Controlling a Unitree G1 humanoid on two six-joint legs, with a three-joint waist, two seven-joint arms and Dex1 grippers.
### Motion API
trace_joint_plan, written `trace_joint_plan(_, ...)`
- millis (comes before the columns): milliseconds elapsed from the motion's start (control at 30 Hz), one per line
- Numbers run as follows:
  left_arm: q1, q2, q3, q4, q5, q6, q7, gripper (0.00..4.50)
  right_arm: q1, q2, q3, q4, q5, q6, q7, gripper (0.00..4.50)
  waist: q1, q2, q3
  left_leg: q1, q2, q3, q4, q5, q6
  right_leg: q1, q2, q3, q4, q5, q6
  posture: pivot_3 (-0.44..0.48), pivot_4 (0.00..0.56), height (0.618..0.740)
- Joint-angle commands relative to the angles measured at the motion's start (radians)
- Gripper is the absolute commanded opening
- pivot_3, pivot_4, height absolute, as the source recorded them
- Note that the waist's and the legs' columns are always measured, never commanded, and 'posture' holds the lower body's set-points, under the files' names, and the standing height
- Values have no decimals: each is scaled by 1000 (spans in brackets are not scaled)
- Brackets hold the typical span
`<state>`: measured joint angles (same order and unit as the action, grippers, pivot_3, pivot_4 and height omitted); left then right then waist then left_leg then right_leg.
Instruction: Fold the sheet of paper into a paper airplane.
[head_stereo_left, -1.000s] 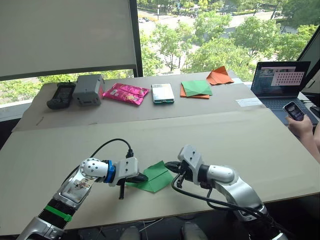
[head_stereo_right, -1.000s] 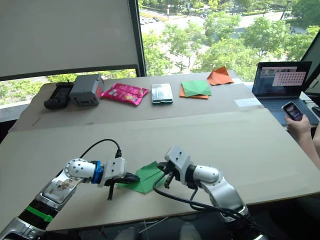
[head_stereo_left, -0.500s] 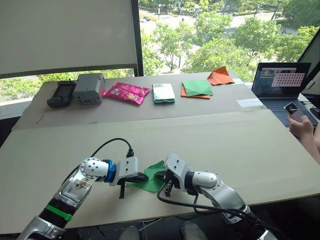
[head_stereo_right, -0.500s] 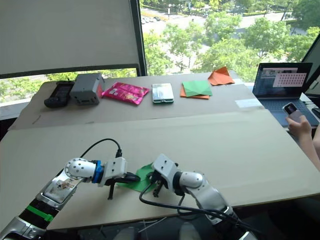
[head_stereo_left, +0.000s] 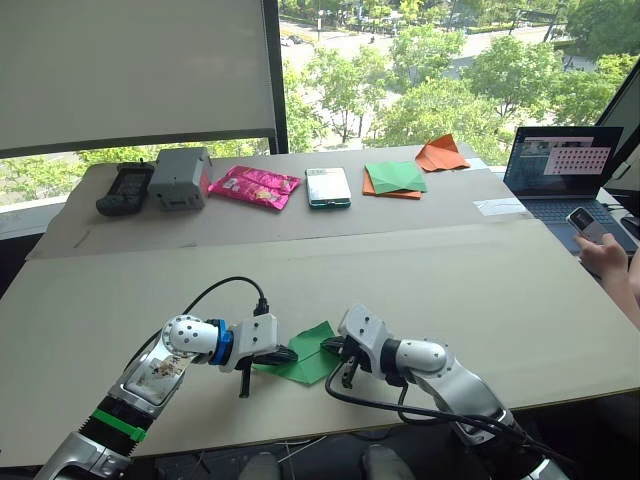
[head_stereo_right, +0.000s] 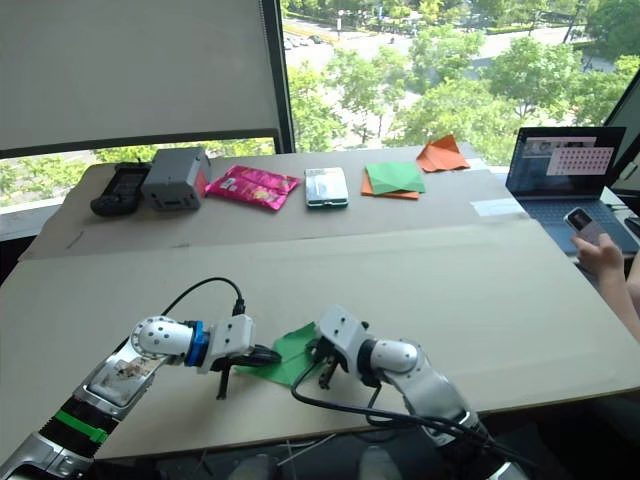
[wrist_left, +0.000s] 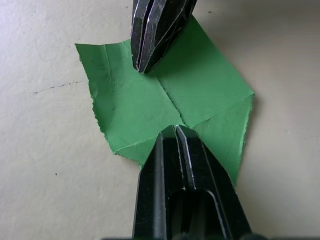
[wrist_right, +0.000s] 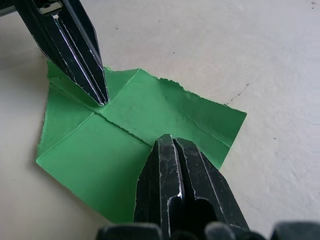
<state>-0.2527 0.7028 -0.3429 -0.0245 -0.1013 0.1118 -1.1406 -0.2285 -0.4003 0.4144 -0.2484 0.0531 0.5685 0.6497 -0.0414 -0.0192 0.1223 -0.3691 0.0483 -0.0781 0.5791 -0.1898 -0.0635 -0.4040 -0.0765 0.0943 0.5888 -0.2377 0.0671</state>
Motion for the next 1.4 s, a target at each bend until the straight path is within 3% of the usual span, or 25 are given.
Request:
trace_joint_plan(33, 34, 13, -47, 49, 56, 35, -12, 0, 6, -21, -19, 55, -19, 22, -11, 37, 0, 0, 0, 0, 0, 0, 0, 0, 0, 0, 0, 0, 0, 0, 0, 0, 150, 732)
trace_joint_plan(467, 31, 15, -42, 51, 56, 36, -11, 0, -7, 30, -62, -93, 69, -8, 20, 37, -1, 1, 1, 0, 0, 0, 0, 0, 0, 0, 0, 0, 0, 0, 0, 0, 150, 732)
trace_joint_plan(800, 29, 12, -27, 32, 44, 42, -6, 0, -15, 17, 22, 3, -15, 70, -5, 37, -1, 2, 1, 0, 0, 0, 0, 0, 0, 0, 0, 0, -2, 0, 0, 0, 150, 732)
trace_joint_plan(1100, -11, -42, 21, -53, -57, 172, -1, 0, -26, 12, 46, 17, -22, 91, -2, 37, -2, 1, 2, 0, 0, 0, -1, 0, 0, 0, 0, 0, -2, 0, 0, 0, 150, 732)
trace_joint_plan(1400, -13, -71, -5, -3, -14, 161, 16, 0, -25, 16, 51, 5, -20, 126, -13, 37, -1, 0, 2, 0, 0, 0, -1, 0, 0, 0, 0, 0, -2, 0, 0, 0, 150, 732)
